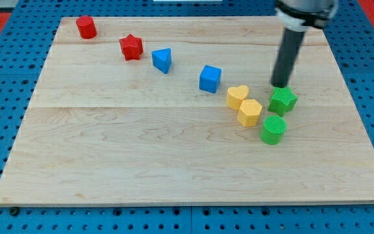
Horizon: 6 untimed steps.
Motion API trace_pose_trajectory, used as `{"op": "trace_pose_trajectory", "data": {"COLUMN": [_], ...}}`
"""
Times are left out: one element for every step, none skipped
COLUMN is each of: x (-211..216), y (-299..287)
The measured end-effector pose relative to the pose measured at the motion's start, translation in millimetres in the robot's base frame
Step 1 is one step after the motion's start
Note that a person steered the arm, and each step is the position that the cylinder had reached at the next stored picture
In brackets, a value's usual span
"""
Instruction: Place the green star in between the yellow heart and yellow hexagon
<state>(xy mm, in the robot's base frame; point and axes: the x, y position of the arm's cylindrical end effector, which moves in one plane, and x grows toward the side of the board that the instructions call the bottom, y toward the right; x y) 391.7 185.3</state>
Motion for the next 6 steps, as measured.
{"op": "trace_pose_trajectory", "data": {"x": [15,46,48,45,43,45], "y": [7,-5,-91,-169,-145,-99]}}
